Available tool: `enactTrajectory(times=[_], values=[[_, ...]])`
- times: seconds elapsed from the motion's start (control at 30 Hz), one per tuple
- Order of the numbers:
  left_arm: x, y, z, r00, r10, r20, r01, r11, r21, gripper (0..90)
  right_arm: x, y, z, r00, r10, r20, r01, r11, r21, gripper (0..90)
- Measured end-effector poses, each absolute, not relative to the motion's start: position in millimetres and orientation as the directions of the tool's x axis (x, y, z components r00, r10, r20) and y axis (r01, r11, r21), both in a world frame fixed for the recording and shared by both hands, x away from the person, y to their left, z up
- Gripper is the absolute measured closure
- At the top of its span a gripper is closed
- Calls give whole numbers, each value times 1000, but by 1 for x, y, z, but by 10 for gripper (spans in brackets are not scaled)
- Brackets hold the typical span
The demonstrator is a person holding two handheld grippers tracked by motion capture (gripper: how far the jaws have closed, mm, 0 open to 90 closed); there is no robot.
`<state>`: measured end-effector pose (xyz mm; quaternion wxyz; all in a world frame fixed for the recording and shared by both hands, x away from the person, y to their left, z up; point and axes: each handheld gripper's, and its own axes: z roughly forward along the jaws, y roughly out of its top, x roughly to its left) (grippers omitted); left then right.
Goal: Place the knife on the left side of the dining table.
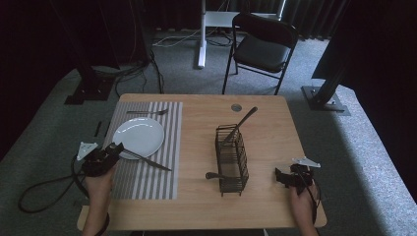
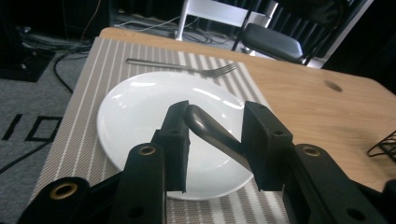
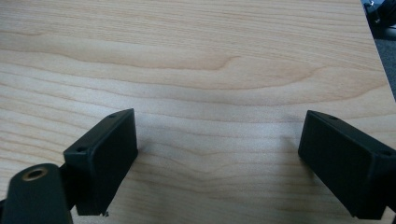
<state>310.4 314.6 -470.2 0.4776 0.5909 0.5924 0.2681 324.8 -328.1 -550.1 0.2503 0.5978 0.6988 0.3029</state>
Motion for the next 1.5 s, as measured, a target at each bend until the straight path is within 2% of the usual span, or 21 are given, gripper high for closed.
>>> enactTrajectory(times=[0.53, 0.93, 1.07, 1.5], values=[[309, 335, -497, 128, 937, -325, 472, 231, 851, 597, 325, -328, -550, -160, 987, 12, 684, 102, 722, 112], [305, 342, -511, 103, 953, -286, 510, 196, 837, 554, 325, -328, -550, -160, 987, 12, 684, 102, 722, 112], [306, 350, -519, 104, 936, -335, 538, 231, 810, 553, 325, -328, -550, -160, 987, 12, 684, 102, 722, 112], [318, 356, -532, 93, 936, -341, 591, 224, 775, 537, 325, -328, -550, -160, 987, 12, 684, 102, 722, 112]])
